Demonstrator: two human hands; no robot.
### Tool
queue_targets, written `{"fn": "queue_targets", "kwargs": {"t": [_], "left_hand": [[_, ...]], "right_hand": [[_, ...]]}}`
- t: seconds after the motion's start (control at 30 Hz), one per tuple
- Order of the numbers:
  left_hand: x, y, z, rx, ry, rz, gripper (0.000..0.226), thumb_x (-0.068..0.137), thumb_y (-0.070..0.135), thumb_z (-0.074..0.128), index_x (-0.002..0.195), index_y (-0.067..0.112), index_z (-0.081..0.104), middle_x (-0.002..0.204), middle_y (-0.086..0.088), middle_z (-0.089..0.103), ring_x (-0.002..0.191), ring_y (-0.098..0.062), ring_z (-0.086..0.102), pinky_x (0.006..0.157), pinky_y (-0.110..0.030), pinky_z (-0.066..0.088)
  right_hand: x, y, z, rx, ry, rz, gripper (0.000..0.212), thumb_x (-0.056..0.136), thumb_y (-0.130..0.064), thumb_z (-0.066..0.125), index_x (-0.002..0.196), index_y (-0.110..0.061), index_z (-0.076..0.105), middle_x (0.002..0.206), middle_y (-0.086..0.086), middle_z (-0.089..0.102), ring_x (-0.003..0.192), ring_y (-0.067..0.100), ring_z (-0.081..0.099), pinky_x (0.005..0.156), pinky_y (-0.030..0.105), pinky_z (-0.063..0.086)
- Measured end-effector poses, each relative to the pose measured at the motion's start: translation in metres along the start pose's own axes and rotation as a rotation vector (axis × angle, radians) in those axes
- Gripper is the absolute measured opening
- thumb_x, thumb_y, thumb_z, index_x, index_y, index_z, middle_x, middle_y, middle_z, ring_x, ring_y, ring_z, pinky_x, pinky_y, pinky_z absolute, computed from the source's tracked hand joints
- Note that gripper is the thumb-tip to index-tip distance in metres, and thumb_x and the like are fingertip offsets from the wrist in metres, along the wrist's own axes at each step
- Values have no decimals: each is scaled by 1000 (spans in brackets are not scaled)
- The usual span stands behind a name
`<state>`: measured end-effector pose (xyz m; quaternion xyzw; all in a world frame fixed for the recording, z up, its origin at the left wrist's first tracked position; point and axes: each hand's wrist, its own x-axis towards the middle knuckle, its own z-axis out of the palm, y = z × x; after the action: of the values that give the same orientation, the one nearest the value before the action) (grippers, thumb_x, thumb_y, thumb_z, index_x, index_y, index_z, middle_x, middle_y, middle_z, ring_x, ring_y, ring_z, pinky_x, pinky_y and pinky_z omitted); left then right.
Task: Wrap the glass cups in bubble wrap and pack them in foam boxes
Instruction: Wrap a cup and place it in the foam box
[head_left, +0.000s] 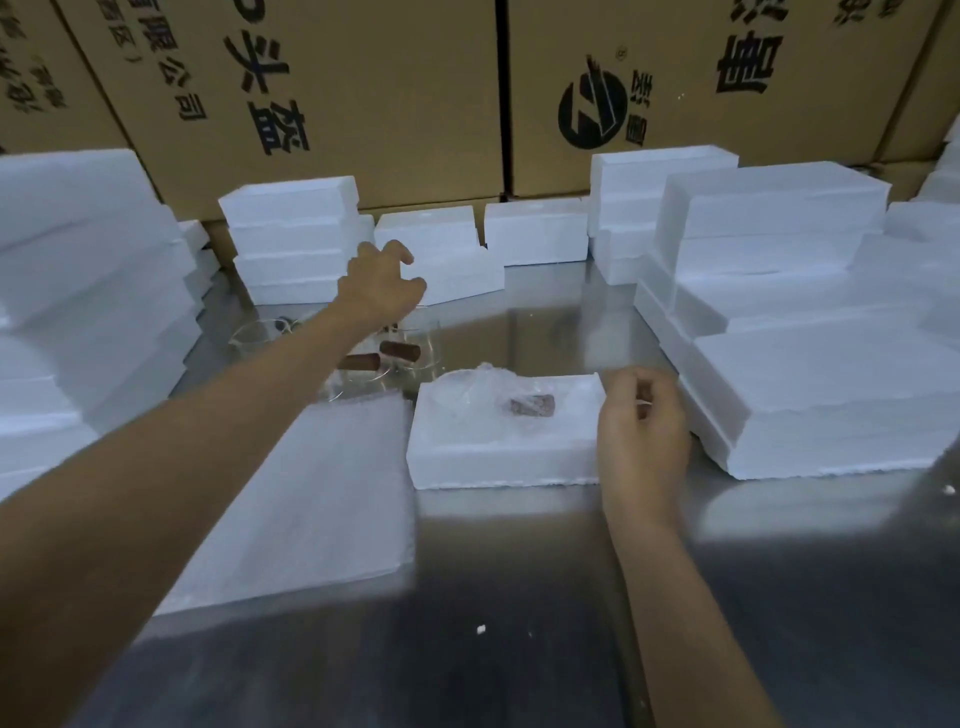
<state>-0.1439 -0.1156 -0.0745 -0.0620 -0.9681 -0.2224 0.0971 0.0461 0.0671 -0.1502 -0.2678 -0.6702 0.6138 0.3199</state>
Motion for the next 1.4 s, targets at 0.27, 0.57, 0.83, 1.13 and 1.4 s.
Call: {"fn": "queue_targets", "kwargs": {"t": [0.27, 0.57, 0.83, 1.13, 1.4], "left_hand": [[111, -29, 30, 156, -308, -94, 106, 79, 37, 82, 158, 26, 12, 164, -14, 2, 146, -40, 23, 109, -48, 36], [145, -63, 60, -1, -303, -129, 92, 70, 43, 87, 139, 26, 29, 149, -9, 32, 130, -34, 39, 103, -43, 39], [98, -27, 17, -121, -219, 46, 106, 63, 54, 87, 148, 25, 31, 153, -3, 29, 136, -25, 34, 99, -35, 35], [-55, 26, -86, -193, -414, 351, 87, 48, 76, 82, 127, 64, 46, 114, 44, 50, 103, 19, 50, 82, -13, 36], [-111, 1, -39, -26, -529, 370, 126, 46, 83, 74, 152, 49, 16, 129, 29, 29, 124, 2, 31, 95, -15, 29]], "right_hand": [[5, 7, 2, -41, -5, 12, 15, 93, -34, 48, 85, -30, 61, 92, -12, 65, 86, 6, 60, 85, 40, 53], [11, 14, 4, -58, 2, 8, 17, 93, -33, 49, 84, -29, 63, 93, -12, 65, 87, 4, 59, 83, 36, 51], [10, 9, 3, 14, -9, 5, 30, 85, -39, 39, 81, -26, 66, 90, -8, 68, 87, 10, 61, 84, 39, 51], [10, 1, -3, 149, 36, 127, 35, 93, -37, 37, 79, -27, 67, 86, -13, 67, 87, 7, 59, 81, 36, 47], [11, -10, -11, 496, 53, 264, 46, 90, -55, 42, 75, -19, 67, 68, -8, 72, 63, 6, 66, 58, 23, 49]]}}
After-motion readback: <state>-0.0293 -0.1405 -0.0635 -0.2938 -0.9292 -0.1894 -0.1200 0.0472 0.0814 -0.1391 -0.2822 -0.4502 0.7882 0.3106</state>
